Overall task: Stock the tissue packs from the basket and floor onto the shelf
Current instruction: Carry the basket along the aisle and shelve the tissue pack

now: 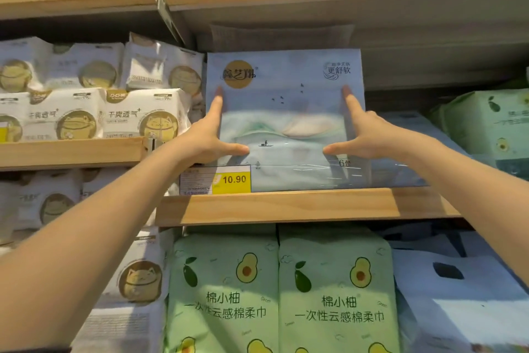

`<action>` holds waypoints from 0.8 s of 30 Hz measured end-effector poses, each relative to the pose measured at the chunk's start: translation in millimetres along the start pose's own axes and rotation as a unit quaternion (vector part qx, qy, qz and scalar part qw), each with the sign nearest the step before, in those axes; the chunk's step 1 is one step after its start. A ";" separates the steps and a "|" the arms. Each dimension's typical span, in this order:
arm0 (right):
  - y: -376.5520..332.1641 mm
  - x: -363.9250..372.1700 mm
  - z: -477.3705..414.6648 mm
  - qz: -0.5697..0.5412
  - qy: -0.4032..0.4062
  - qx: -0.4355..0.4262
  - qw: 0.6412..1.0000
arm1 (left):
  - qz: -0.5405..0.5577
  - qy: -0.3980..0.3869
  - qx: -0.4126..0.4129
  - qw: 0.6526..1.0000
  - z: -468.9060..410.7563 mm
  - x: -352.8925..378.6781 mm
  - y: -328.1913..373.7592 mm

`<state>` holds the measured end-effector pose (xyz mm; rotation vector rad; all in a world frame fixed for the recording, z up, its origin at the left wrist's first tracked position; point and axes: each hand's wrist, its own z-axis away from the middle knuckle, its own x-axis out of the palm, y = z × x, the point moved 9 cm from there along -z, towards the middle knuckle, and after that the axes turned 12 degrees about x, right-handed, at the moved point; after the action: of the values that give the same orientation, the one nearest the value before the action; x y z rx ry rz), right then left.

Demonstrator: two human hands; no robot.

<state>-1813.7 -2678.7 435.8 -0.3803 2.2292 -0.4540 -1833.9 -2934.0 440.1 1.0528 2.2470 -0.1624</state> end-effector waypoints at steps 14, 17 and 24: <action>5.9 12.6 -15.3 0.032 -0.037 0.019 0.999 | -0.045 -0.039 -0.048 0.997 -10.5 10.6 -20.3; 5.9 13.7 -16.5 0.057 -0.032 0.024 0.998 | -0.045 -0.038 -0.055 0.997 -10.3 11.4 -19.7; 5.1 12.0 -14.5 0.074 -0.023 0.024 0.997 | -0.050 -0.026 -0.061 0.997 -8.8 11.7 -17.7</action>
<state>-1833.0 -2676.2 434.4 -0.1961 2.1792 -0.4148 -1856.7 -2935.2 437.3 0.8625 2.2325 -0.0922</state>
